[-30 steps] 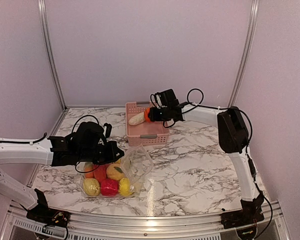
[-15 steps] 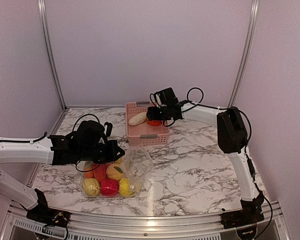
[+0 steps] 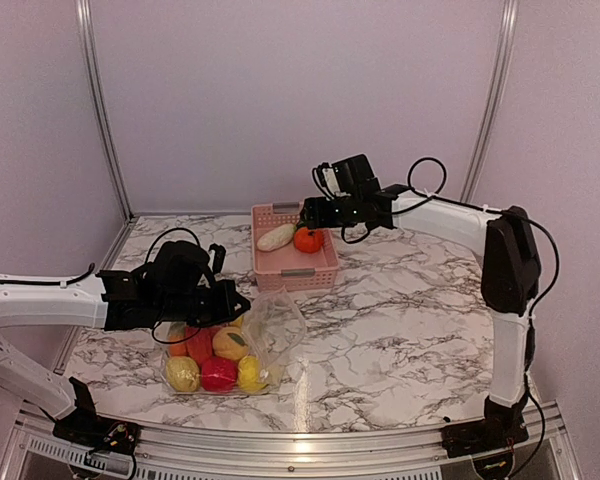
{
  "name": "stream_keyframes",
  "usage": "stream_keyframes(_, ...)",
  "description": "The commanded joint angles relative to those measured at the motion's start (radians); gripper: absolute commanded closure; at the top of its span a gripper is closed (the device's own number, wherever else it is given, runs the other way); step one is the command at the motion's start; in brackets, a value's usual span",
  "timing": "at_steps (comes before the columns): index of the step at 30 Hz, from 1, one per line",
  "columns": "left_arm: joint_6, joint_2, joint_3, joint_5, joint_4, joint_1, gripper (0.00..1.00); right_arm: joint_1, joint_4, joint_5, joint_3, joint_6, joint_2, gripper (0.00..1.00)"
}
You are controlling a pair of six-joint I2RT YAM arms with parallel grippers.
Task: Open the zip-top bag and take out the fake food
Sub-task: Pick up the fake fruit from the zipper food storage bag.
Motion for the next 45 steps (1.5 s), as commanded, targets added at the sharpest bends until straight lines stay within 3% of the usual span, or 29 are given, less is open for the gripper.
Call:
stream_keyframes(1,0.003,0.013,0.011,0.01,0.032,-0.004,1.0,0.06,0.012,-0.011,-0.117,-0.024,-0.139,0.26)
stream_keyframes(9,0.009,0.022,0.018,0.027,0.058,-0.007,1.0,0.135,0.023,-0.055,-0.316,0.006,-0.356,0.36)
stream_keyframes(21,0.013,0.016,0.024,0.043,0.094,-0.009,1.0,0.283,0.042,-0.105,-0.54,0.095,-0.502,0.52)
stream_keyframes(32,0.025,0.011,0.045,0.049,0.136,-0.039,1.0,0.362,0.217,-0.215,-0.682,0.191,-0.446,0.59)
stream_keyframes(45,0.036,0.032,0.065,0.052,0.193,-0.071,1.0,0.375,0.383,-0.334,-0.739,0.237,-0.316,0.6)
